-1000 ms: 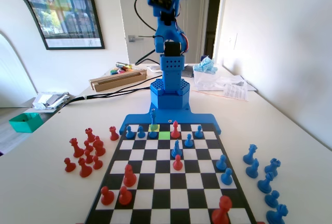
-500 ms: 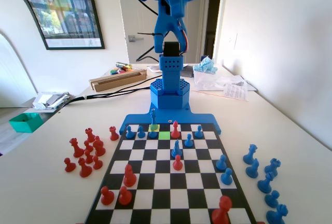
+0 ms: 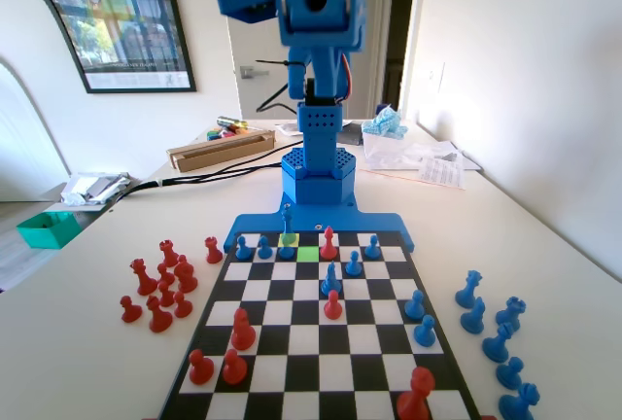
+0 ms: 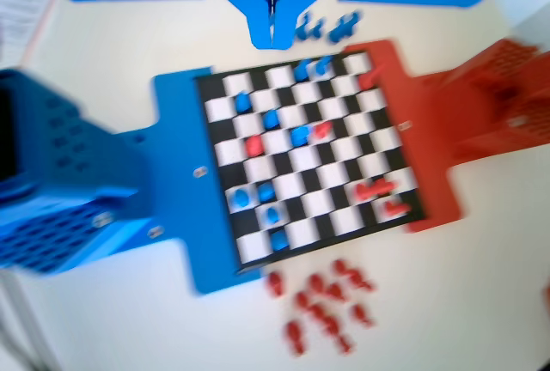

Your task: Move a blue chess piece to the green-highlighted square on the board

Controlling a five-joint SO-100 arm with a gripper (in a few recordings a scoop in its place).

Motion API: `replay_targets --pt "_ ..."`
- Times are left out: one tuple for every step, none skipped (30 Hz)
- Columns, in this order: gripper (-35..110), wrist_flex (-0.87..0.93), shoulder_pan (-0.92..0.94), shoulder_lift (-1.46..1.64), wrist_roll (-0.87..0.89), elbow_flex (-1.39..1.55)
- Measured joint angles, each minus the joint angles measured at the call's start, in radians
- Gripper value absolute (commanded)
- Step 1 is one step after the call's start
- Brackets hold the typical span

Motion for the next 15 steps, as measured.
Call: replay_targets --pt "1 0.002 0.006 0.0 -0.005 0.017" --pt "1 0.011 0.011 0.0 -0.009 0.025" --pt "1 0.021 0.017 0.0 -0.011 0.035" --pt "1 0.029 0.021 0.0 -0.011 0.051" --pt "1 0.032 0.023 0.0 -0.012 0.067" --pt "1 0.035 0.023 0.0 -0.014 0.086" --pt "1 0.037 0.029 0.0 -0.014 0.101" --pt "1 0.035 0.035 0.008 -0.014 0.121" --pt "1 0.032 0.043 0.017 -0.014 0.138" --pt "1 0.025 0.054 0.026 -0.014 0.155" --pt "1 0.018 0.063 0.037 -0.014 0.173" --pt "1 0.009 0.071 0.044 -0.014 0.192" --pt "1 -0.003 0.074 0.055 -0.014 0.21" --pt "1 -0.018 0.078 0.069 -0.014 0.235" --pt "1 -0.037 0.084 0.08 -0.014 0.255"
